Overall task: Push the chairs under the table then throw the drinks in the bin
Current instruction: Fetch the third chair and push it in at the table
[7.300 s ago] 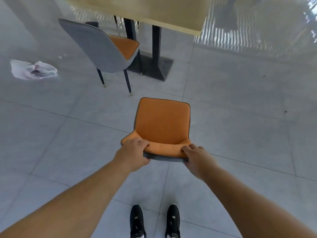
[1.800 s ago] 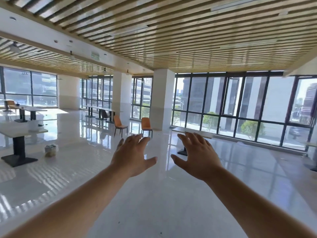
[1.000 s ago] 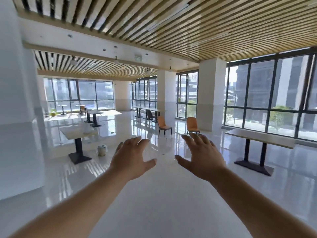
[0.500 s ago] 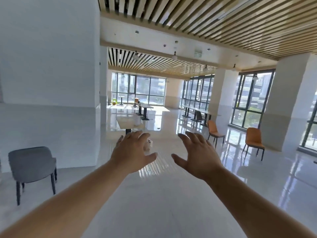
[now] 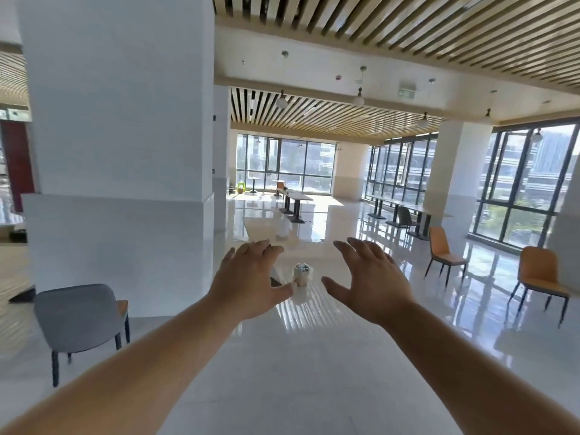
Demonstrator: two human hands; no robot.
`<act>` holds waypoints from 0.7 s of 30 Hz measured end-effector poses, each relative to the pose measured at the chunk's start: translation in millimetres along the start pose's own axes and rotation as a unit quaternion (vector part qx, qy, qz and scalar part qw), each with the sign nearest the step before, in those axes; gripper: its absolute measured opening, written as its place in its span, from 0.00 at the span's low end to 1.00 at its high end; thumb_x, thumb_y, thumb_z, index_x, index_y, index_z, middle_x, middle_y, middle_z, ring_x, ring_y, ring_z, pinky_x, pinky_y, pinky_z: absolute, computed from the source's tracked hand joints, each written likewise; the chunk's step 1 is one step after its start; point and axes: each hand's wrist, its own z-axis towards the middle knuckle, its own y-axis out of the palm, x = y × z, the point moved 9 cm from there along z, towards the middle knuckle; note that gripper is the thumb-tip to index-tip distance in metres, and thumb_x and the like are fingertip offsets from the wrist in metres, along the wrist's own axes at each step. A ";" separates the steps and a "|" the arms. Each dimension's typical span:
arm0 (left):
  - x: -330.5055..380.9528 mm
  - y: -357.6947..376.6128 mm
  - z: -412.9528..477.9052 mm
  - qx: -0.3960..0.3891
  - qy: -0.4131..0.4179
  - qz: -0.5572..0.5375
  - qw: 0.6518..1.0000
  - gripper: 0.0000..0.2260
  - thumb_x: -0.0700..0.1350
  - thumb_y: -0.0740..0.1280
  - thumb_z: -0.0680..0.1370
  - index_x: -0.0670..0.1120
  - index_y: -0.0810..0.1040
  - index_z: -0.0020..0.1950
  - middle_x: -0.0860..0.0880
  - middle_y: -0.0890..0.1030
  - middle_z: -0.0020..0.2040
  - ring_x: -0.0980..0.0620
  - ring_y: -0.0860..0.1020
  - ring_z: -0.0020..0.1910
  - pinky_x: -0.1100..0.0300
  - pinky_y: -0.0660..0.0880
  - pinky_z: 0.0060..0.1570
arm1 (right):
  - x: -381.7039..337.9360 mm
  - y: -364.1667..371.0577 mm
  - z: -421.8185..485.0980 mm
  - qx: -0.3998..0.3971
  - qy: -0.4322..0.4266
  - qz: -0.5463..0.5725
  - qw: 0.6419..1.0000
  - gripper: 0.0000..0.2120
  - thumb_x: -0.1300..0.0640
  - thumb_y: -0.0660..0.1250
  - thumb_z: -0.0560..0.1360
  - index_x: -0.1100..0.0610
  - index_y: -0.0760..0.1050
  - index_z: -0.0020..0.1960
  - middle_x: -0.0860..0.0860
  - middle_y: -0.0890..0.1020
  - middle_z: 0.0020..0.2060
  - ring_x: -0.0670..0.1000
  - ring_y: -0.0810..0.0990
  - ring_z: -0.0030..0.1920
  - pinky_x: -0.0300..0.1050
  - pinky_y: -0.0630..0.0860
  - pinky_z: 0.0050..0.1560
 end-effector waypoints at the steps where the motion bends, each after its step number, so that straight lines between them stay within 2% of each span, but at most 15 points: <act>1: -15.2 10.9 12.2 0.001 -0.008 0.010 1.000 0.40 0.77 0.59 0.72 0.58 0.64 0.79 0.52 0.66 0.81 0.47 0.65 0.78 0.43 0.62 0.77 | -1.3 18.9 19.8 0.004 -0.008 0.010 1.000 0.41 0.24 0.52 0.75 0.46 0.59 0.80 0.52 0.67 0.78 0.58 0.65 0.77 0.59 0.66 0.74; 7: -114.0 66.0 96.6 -0.015 -0.068 0.079 0.994 0.39 0.75 0.59 0.74 0.58 0.62 0.80 0.51 0.63 0.82 0.47 0.62 0.80 0.42 0.59 0.79 | -16.4 128.5 146.5 0.005 -0.068 0.068 0.995 0.41 0.24 0.52 0.75 0.46 0.59 0.80 0.51 0.66 0.79 0.58 0.63 0.78 0.57 0.64 0.75; 13: -200.9 94.0 184.6 -0.005 -0.129 0.113 0.985 0.39 0.77 0.55 0.73 0.58 0.61 0.80 0.51 0.62 0.82 0.48 0.61 0.80 0.43 0.58 0.79 | -31.2 202.9 292.0 0.005 -0.118 0.106 0.987 0.41 0.24 0.51 0.75 0.46 0.58 0.81 0.50 0.64 0.80 0.57 0.61 0.79 0.57 0.61 0.76; 21: -336.7 166.1 240.4 -0.019 -0.182 0.142 0.973 0.38 0.76 0.56 0.73 0.58 0.62 0.78 0.50 0.66 0.81 0.47 0.63 0.79 0.40 0.61 0.77 | -112.4 322.8 417.1 -0.029 -0.180 0.144 0.973 0.42 0.22 0.48 0.74 0.45 0.55 0.81 0.50 0.62 0.81 0.57 0.61 0.80 0.59 0.63 0.77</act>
